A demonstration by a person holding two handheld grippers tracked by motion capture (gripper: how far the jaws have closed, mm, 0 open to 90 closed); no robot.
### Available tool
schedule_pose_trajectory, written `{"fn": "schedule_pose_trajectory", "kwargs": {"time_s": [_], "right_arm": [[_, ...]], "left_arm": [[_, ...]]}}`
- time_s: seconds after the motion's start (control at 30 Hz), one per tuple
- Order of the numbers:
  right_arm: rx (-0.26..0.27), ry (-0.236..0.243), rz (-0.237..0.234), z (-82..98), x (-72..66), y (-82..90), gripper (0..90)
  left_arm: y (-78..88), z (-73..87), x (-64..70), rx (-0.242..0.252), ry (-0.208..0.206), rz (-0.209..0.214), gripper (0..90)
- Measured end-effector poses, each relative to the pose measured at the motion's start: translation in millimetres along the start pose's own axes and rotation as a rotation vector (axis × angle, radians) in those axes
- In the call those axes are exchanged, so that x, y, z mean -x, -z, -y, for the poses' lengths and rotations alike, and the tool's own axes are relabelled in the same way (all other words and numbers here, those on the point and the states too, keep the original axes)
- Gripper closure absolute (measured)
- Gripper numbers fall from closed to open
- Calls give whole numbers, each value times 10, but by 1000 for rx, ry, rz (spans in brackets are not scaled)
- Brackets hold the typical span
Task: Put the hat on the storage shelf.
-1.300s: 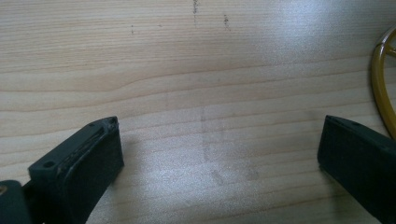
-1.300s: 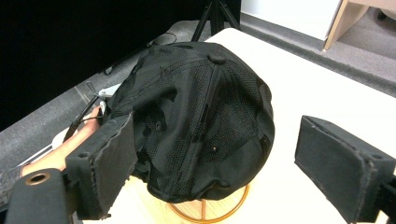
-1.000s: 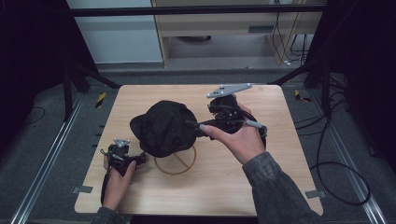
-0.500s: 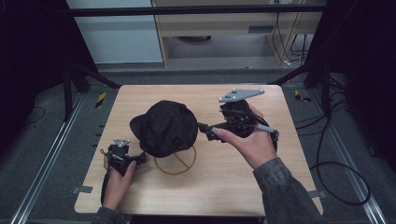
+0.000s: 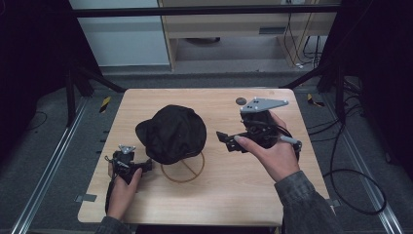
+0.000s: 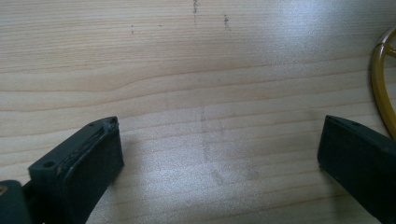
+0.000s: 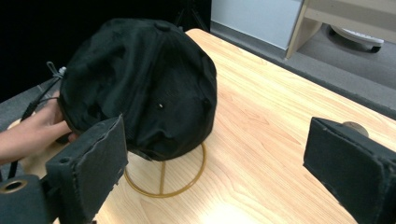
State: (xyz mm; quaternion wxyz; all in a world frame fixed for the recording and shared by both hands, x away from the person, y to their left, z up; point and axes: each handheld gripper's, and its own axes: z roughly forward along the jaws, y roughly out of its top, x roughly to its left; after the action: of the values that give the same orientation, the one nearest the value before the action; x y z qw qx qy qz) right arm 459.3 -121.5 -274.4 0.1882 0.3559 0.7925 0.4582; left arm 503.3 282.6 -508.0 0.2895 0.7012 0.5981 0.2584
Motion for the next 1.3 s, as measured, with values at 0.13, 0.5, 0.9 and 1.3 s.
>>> {"fn": "schedule_pose_trajectory", "kwargs": {"time_s": [0.13, 0.5, 0.9, 1.3], "right_arm": [[5, -9, 8, 55, 54, 53, 56], [-6, -39, 33, 185, 173, 151, 52], [-19, -83, 84, 410, 324, 229, 70], [-75, -126, 110, 788, 454, 94, 94]], "left_arm": [[0, 0, 0, 0, 1, 0, 0], [1, 1, 3, 0, 1, -1, 0], [2, 2, 6, 0, 2, -2, 0], [0, 1, 10, 1, 5, -4, 0]]}}
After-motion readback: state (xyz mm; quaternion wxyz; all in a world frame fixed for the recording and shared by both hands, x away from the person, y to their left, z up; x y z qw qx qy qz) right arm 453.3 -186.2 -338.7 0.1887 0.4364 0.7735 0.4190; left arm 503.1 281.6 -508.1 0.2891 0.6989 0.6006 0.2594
